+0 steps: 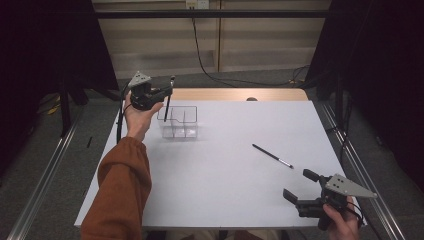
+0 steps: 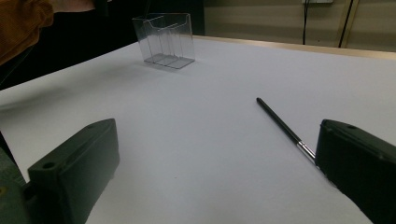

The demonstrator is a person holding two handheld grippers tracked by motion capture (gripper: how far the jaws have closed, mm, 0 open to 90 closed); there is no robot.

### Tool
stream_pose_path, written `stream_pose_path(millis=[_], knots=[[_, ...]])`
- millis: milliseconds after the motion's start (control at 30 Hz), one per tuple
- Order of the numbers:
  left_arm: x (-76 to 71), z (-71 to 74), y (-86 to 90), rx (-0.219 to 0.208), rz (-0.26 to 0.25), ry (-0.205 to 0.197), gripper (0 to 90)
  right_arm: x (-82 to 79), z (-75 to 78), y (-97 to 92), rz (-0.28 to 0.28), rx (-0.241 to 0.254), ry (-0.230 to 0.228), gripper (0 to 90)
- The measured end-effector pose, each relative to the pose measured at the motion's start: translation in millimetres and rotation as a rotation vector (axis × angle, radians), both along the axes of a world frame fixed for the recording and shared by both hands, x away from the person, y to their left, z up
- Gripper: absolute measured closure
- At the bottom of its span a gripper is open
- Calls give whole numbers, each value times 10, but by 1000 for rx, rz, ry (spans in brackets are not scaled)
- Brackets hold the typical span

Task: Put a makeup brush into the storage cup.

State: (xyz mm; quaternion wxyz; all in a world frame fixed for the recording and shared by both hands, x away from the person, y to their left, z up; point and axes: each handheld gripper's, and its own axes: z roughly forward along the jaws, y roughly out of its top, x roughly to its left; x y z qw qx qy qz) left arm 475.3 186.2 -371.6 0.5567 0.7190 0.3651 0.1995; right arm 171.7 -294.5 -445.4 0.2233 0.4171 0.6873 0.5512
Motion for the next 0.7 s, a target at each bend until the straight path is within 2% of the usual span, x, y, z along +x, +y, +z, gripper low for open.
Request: stream_pose_path(millis=[300, 400, 433, 700], knots=[[-45, -134, 63, 9, 9, 30, 840, -1, -2, -1, 2, -3, -1, 0], [-59, -154, 53, 13, 13, 31, 841, -2, -1, 3, 2, -2, 1, 0], [-64, -173, 45, 27, 10, 35, 841, -1, -1, 4, 2, -2, 2, 0], [-86, -227, 68, 31, 4, 41, 842, -3, -2, 3, 4, -4, 0, 0]])
